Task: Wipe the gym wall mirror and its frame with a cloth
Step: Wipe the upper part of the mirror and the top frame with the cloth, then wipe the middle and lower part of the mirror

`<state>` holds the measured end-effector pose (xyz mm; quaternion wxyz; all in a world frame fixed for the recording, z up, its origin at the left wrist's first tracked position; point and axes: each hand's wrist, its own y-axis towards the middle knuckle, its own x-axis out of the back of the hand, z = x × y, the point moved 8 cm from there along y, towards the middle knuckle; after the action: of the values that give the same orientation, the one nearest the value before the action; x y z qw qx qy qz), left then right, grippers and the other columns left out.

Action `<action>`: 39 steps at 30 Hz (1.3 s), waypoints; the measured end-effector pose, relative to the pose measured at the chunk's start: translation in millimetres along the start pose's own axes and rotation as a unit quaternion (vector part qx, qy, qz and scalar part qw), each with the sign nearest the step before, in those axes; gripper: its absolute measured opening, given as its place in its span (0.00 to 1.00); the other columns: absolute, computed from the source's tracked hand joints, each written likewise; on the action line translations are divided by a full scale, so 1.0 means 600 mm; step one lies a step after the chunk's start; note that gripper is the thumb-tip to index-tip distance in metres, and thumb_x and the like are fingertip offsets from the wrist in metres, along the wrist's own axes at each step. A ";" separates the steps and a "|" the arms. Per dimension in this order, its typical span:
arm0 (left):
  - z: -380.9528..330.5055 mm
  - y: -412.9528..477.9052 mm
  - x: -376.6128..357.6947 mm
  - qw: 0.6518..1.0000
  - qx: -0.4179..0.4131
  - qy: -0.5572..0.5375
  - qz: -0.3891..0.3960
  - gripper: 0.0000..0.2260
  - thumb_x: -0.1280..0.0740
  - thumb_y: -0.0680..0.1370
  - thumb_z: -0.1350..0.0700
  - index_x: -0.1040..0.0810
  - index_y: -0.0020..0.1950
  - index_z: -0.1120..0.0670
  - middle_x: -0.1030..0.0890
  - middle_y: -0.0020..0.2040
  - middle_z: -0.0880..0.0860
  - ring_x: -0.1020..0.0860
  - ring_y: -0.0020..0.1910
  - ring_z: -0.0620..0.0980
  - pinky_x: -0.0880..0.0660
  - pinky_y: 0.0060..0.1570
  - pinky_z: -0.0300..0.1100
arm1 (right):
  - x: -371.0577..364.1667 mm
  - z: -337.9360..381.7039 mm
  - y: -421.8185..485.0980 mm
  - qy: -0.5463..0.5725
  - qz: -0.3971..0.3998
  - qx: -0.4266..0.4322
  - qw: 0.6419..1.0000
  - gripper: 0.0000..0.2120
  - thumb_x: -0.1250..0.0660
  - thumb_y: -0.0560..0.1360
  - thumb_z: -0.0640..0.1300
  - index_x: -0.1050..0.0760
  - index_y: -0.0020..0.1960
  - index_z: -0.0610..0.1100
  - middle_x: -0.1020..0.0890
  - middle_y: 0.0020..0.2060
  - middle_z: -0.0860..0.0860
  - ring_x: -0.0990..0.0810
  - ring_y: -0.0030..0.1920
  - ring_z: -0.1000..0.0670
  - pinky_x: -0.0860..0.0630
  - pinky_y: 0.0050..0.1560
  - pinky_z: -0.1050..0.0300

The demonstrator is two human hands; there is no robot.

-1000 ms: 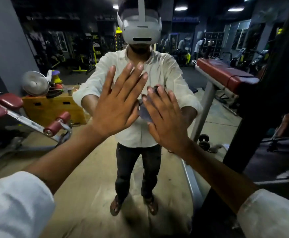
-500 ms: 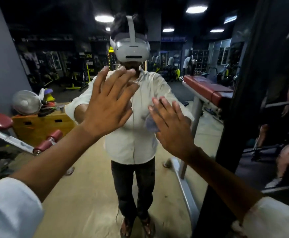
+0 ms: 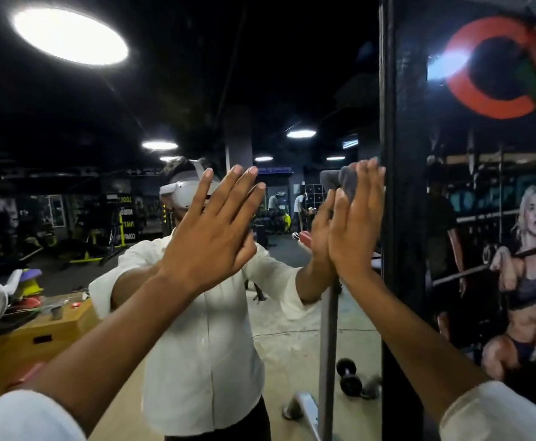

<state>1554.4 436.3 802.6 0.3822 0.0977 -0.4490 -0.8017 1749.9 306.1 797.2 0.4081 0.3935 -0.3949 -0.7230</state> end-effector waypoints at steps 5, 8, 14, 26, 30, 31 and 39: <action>0.002 0.043 0.035 0.996 0.037 -0.047 -0.060 0.19 0.37 0.80 0.51 0.25 0.67 0.60 0.24 0.72 0.62 0.29 0.74 0.62 0.37 0.76 0.63 | -0.020 0.141 -0.057 0.030 0.180 0.179 0.967 0.28 0.48 0.87 0.48 0.45 0.85 0.40 0.47 0.85 0.44 0.53 0.85 0.45 0.51 0.84 0.39; 0.000 0.069 0.037 0.995 0.037 -0.071 -0.057 0.18 0.37 0.82 0.51 0.26 0.67 0.60 0.27 0.76 0.61 0.33 0.79 0.61 0.41 0.80 0.63 | -0.025 0.156 -0.048 0.039 0.221 0.256 0.940 0.29 0.45 0.86 0.48 0.43 0.84 0.39 0.44 0.84 0.43 0.51 0.85 0.44 0.51 0.84 0.40; -0.023 0.035 -0.002 0.998 0.042 -0.039 -0.018 0.31 0.45 0.85 0.48 0.40 0.85 0.60 0.46 0.87 0.61 0.49 0.87 0.59 0.48 0.82 0.68 | 0.002 0.023 0.021 0.038 0.148 0.141 0.978 0.28 0.41 0.86 0.43 0.44 0.85 0.44 0.43 0.85 0.48 0.50 0.85 0.48 0.45 0.82 0.37; -0.107 -0.066 -0.023 0.995 0.026 -0.094 -0.026 0.28 0.43 0.84 0.56 0.39 0.85 0.62 0.42 0.86 0.62 0.44 0.85 0.62 0.45 0.81 0.70 | 0.045 0.060 -0.289 0.097 0.233 0.212 0.944 0.30 0.39 0.82 0.41 0.39 0.82 0.37 0.40 0.82 0.41 0.44 0.84 0.39 0.47 0.83 0.37; -0.150 -0.151 -0.038 0.992 0.032 -0.124 0.013 0.26 0.44 0.85 0.59 0.37 0.84 0.61 0.41 0.85 0.62 0.44 0.85 0.63 0.48 0.82 0.68 | 0.065 0.037 -0.355 0.069 0.267 0.326 0.904 0.27 0.43 0.84 0.40 0.42 0.82 0.39 0.42 0.83 0.41 0.45 0.84 0.40 0.47 0.83 0.40; -0.159 -0.167 -0.041 0.992 0.042 -0.121 0.021 0.27 0.42 0.84 0.59 0.38 0.84 0.61 0.41 0.85 0.63 0.44 0.85 0.64 0.48 0.81 0.69 | 0.070 0.016 -0.357 0.050 0.268 0.341 0.899 0.27 0.44 0.85 0.40 0.43 0.83 0.39 0.43 0.83 0.42 0.46 0.84 0.41 0.48 0.83 0.40; -0.222 -0.201 -0.065 0.992 0.070 -0.099 0.031 0.33 0.34 0.81 0.54 0.39 0.84 0.62 0.40 0.85 0.62 0.39 0.84 0.64 0.45 0.77 0.76 | 0.079 -0.098 -0.163 0.104 0.147 0.078 0.981 0.33 0.32 0.79 0.32 0.40 0.81 0.34 0.38 0.81 0.36 0.45 0.83 0.36 0.46 0.81 0.32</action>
<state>1584.5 414.7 622.4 0.3525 0.0300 -0.5423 -0.7621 1758.3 283.0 676.0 0.5167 0.4348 -0.4593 -0.5771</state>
